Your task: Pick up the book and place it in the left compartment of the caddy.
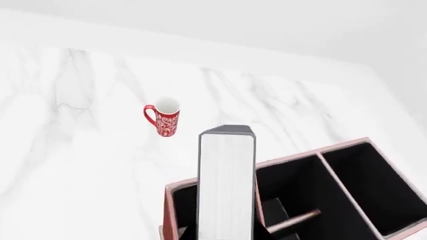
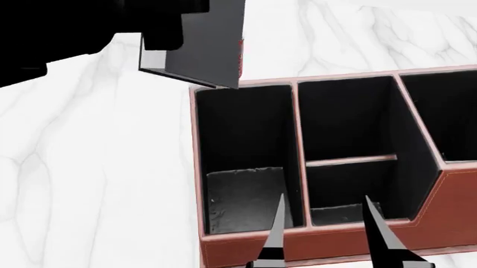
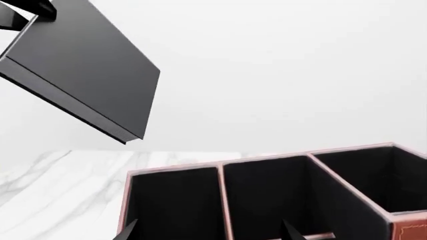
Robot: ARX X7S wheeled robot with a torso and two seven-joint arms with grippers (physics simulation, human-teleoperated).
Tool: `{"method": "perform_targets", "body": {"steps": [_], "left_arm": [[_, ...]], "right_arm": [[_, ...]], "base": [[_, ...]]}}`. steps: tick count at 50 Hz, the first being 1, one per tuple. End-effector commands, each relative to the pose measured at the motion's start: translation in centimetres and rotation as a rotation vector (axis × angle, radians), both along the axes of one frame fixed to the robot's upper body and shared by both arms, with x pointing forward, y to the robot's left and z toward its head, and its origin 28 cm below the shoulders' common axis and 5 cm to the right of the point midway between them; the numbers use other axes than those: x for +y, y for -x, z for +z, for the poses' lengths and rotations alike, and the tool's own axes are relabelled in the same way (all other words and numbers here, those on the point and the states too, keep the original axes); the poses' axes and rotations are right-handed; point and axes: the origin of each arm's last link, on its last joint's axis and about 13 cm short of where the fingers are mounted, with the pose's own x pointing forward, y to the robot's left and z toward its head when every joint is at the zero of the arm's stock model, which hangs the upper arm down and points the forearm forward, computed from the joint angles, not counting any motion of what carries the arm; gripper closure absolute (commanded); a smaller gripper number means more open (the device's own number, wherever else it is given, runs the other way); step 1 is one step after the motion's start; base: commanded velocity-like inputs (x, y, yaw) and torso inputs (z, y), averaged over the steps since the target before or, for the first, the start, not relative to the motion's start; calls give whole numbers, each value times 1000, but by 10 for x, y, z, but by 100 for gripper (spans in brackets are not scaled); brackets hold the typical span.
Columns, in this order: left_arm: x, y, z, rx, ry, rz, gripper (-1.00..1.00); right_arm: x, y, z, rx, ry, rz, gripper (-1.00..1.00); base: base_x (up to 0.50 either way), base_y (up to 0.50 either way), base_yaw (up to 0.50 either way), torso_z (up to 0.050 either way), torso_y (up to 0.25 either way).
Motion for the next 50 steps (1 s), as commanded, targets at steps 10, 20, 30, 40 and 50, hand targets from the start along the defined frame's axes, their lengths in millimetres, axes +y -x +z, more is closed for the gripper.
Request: {"method": "perform_targets", "body": {"steps": [10, 20, 30, 40, 50], "left_arm": [[-29, -5, -15, 105, 233, 24, 100], [-40, -14, -20, 183, 248, 67, 100], [-45, -25, -32, 257, 246, 86, 100], [-50, -32, -39, 315, 180, 71, 100], [-50, -40, -42, 382, 175, 60, 100]], "right_arm": [[-2, -1, 2, -40, -6, -3, -100], [-2, -1, 3, -42, -9, -5, -100], [-3, 0, 5, -44, -13, -8, -100], [-4, 0, 4, -44, -13, -9, -100], [-4, 1, 5, -47, -14, -11, -100]], "base": [[0, 0, 0, 0, 2], [0, 0, 0, 1, 1], [0, 0, 0, 0, 2], [0, 0, 0, 0, 2], [0, 0, 0, 1, 1]]}}
